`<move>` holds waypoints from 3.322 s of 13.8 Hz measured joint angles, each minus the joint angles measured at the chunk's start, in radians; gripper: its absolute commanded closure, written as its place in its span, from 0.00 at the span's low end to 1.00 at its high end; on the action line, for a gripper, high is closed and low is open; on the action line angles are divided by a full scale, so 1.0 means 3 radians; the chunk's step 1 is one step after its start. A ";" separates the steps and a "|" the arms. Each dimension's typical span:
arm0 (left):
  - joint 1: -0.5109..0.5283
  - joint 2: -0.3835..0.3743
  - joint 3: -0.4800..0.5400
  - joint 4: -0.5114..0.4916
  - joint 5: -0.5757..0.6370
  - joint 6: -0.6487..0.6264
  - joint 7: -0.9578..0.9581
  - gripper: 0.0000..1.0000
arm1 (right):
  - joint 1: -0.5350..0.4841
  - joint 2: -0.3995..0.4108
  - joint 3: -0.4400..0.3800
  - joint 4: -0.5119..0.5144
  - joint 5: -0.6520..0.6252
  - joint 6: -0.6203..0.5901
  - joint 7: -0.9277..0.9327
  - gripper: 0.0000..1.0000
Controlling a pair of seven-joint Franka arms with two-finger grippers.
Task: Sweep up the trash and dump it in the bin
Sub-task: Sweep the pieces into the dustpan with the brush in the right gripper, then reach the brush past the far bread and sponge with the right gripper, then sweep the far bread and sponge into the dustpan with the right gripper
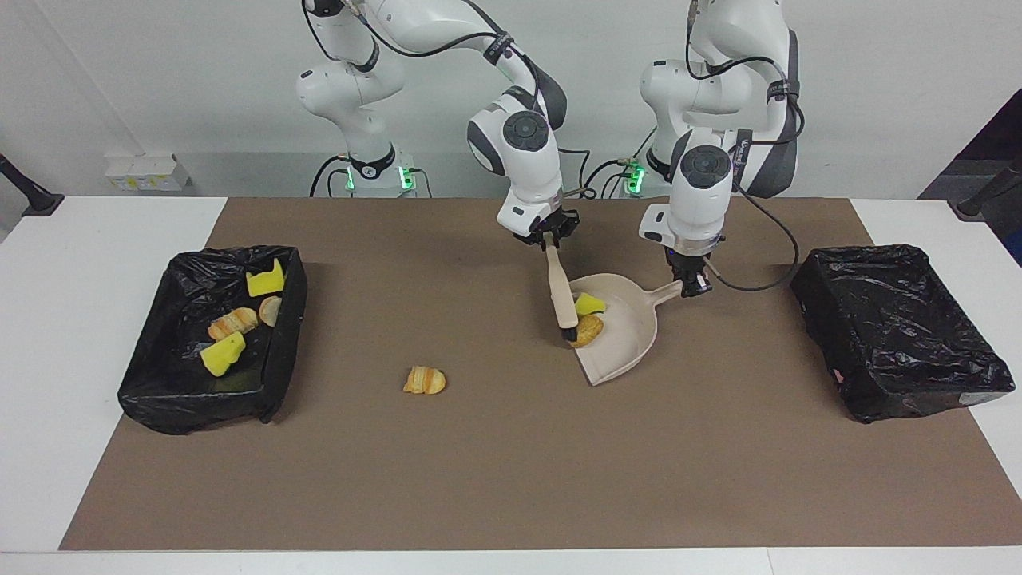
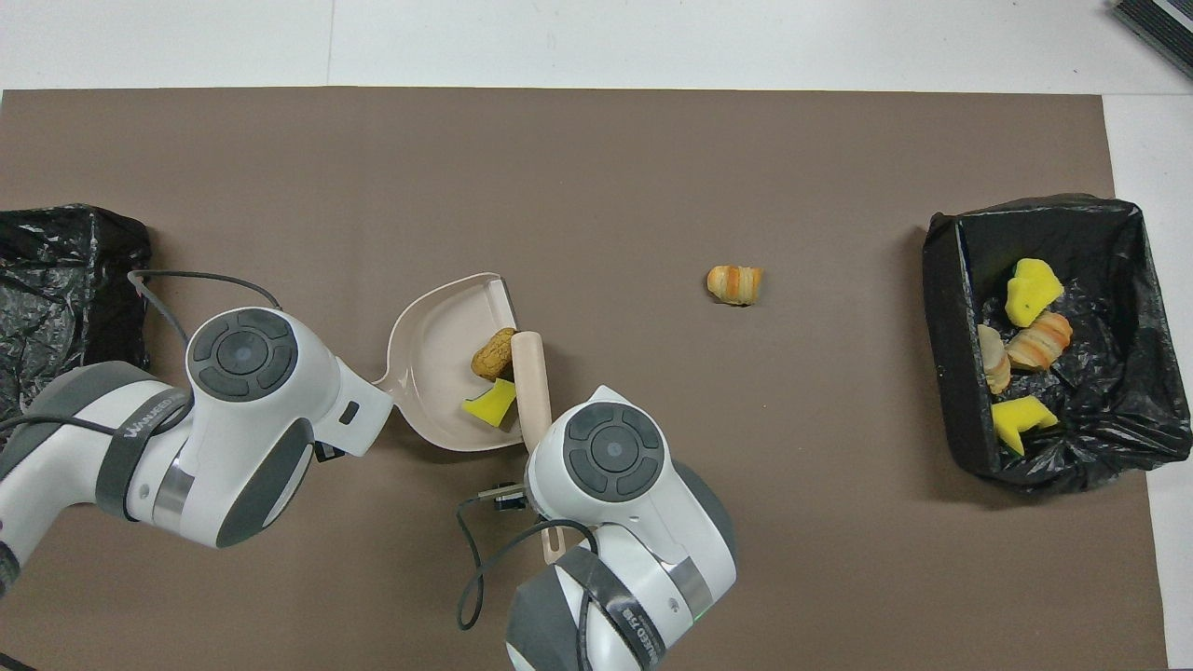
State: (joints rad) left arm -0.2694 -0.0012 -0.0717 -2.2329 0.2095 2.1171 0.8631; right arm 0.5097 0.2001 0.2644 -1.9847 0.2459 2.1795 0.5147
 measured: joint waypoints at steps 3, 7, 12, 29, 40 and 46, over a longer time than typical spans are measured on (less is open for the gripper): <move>0.0000 0.0000 0.0000 0.0000 0.0000 0.0003 -0.0001 1.00 | -0.0067 -0.0037 -0.0006 0.0202 0.0019 -0.0242 -0.0028 1.00; 0.0000 0.0000 0.0000 0.0000 0.0000 0.0005 -0.0002 1.00 | -0.0303 -0.0065 -0.0019 0.0347 0.0023 -0.0389 -0.0442 1.00; 0.0000 0.0000 0.0000 0.0000 0.0000 0.0009 -0.0008 1.00 | -0.0653 -0.0006 -0.0049 0.0340 -0.0221 -0.0390 -0.0967 1.00; 0.0000 0.0000 0.0000 0.0000 0.0000 0.0009 -0.0025 1.00 | -0.1830 0.0408 -0.0040 0.0415 -0.1023 -0.0492 -0.1720 1.00; 0.0000 0.0000 -0.0004 0.0000 0.0000 0.0009 -0.0066 1.00 | -0.0737 0.0587 0.0002 0.0423 -0.0424 -0.0194 -0.0771 1.00; 0.0000 0.0000 -0.0004 0.0000 0.0000 0.0009 -0.0067 1.00 | -0.0190 0.0580 0.0008 0.0438 -0.0159 -0.0120 -0.0155 1.00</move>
State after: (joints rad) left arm -0.2694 -0.0013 -0.0729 -2.2330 0.2095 2.1200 0.8429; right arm 0.4528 0.3741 0.2669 -1.8534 0.1981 2.1434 0.4681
